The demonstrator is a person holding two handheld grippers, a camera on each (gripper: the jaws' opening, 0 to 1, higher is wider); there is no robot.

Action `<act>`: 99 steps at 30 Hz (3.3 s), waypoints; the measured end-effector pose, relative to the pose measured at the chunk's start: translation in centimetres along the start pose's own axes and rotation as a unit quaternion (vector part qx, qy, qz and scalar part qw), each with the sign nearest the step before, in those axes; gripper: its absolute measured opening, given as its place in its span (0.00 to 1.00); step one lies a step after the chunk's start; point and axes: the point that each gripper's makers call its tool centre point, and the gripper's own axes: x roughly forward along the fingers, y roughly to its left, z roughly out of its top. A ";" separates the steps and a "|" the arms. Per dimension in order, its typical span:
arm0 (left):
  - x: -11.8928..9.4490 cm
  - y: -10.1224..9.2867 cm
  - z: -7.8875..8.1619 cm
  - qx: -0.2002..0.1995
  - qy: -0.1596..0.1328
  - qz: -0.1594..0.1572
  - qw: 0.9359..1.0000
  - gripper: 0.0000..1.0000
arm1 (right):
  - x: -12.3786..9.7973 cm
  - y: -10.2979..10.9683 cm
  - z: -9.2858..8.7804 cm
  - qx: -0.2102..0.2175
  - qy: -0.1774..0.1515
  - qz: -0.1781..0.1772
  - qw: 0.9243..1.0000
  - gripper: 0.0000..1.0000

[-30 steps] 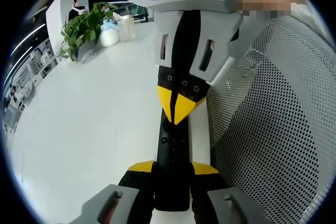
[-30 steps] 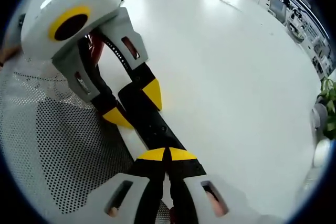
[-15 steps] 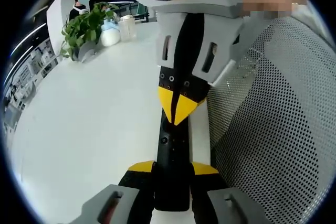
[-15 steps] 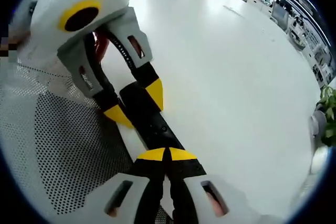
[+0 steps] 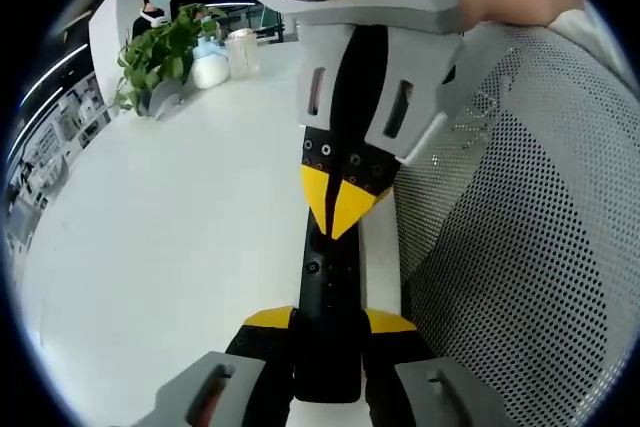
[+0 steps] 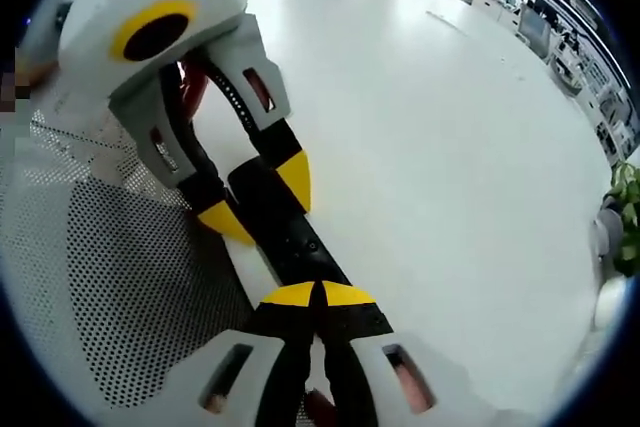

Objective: Press the specified remote control buttons in sequence, fully releasing each button before pressing the next.

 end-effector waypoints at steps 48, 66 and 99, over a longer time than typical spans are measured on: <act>0.0 0.0 0.0 0.004 0.005 0.000 1.000 0.24 | 0.0 0.0 0.0 0.012 0.011 -0.005 1.000 0.00; 0.2 -0.1 0.2 0.005 0.019 0.001 1.000 0.24 | -0.1 -0.1 0.5 0.015 0.005 -0.003 1.000 0.00; 1.0 -1.2 1.1 0.020 0.014 -0.011 1.000 0.24 | 0.4 0.3 0.7 0.019 0.005 0.001 1.000 0.00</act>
